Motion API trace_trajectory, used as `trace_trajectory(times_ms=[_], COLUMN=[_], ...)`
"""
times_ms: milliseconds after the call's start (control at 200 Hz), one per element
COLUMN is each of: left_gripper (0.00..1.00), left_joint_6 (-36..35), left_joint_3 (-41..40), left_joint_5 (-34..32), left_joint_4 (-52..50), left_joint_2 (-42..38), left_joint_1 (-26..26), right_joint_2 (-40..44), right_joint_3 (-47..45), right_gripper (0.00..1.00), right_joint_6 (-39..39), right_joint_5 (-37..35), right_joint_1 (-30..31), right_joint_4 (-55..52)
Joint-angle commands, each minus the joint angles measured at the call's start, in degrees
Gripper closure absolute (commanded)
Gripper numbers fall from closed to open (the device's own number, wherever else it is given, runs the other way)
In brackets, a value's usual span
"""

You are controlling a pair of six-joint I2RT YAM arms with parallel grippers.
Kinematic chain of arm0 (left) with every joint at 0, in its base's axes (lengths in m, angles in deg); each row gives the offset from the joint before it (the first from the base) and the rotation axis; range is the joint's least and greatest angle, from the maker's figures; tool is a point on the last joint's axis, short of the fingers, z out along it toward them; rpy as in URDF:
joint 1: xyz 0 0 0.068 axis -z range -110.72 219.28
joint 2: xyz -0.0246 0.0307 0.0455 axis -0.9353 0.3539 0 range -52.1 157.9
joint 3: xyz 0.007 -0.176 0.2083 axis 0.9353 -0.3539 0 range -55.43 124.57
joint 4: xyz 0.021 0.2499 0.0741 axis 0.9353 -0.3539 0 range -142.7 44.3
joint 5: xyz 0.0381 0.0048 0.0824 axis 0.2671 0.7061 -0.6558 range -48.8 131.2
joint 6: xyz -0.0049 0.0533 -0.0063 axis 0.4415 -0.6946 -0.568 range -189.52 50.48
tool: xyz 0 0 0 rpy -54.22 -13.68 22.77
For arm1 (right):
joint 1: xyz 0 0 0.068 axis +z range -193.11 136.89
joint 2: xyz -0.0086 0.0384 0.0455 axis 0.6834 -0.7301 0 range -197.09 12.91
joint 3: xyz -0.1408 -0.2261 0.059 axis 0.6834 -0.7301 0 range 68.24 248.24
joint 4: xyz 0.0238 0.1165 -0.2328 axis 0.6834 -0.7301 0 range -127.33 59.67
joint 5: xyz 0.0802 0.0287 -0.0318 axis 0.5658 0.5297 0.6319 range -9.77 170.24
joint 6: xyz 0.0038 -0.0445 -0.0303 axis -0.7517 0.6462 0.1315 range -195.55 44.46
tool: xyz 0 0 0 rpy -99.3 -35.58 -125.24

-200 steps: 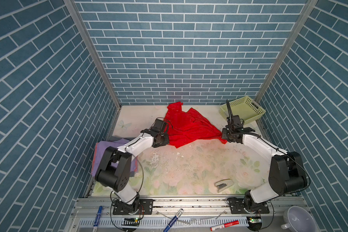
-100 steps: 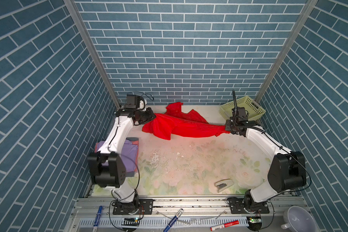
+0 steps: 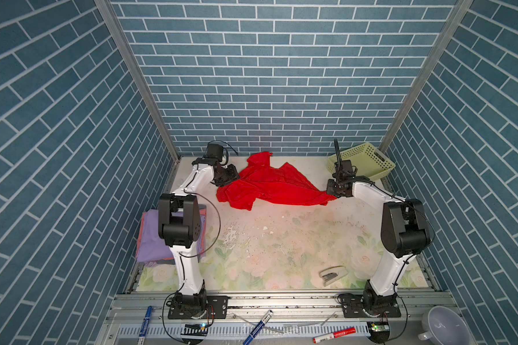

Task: Fold and stack t-shirts
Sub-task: Flatten out the T-shirt at the top-center of the table.

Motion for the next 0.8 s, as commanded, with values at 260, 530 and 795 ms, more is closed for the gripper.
trace_trajectory(times_ms=[260, 530, 795], left_gripper=[0.47, 0.52, 0.59], left_joint_6=[-2.74, -1.92, -1.34], left_joint_3=[-12.53, -11.01, -11.16], left_joint_5=[-8.86, -10.18, -12.97], left_joint_4=[6.54, 8.21, 9.44], left_joint_2=[-4.33, 1.8, 4.08], left_joint_1=[0.66, 0.66, 0.66], right_joint_2=[3.22, 4.55, 4.57], right_joint_3=[2.12, 0.77, 1.05], right_gripper=[1.0, 1.0, 1.0], right_joint_6=[-1.9, -3.0, -3.59], right_joint_5=[1.41, 1.04, 1.06], right_joint_1=[-0.32, -0.34, -0.31], right_joint_4=[-3.29, -3.53, -3.26])
